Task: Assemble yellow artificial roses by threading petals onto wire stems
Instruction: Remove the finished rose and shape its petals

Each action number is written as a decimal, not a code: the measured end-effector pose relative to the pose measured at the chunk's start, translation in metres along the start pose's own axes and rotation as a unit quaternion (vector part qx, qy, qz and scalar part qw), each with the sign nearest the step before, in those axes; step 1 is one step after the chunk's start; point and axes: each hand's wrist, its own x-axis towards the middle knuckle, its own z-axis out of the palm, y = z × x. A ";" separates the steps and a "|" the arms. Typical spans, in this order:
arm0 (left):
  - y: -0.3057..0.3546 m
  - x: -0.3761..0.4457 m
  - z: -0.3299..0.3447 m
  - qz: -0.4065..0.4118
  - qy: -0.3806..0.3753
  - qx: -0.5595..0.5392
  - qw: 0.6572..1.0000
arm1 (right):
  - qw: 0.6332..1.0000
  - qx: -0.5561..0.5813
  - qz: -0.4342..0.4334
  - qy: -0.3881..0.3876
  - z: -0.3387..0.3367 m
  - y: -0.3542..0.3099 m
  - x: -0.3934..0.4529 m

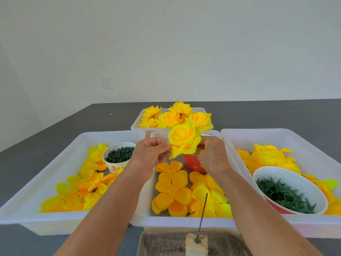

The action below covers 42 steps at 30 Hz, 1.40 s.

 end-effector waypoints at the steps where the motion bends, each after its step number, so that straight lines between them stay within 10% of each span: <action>1: 0.000 0.000 0.001 0.008 0.002 0.002 1.000 | 1.000 0.001 0.000 -0.002 0.000 0.000 0.000; 22: 0.002 -0.001 0.000 -0.073 -0.073 -0.037 0.994 | 0.999 0.033 0.028 -0.003 0.000 -0.001 -0.001; 42: -0.003 0.001 0.003 0.030 -0.028 0.009 0.999 | 0.999 0.024 0.004 0.023 -0.004 -0.006 -0.001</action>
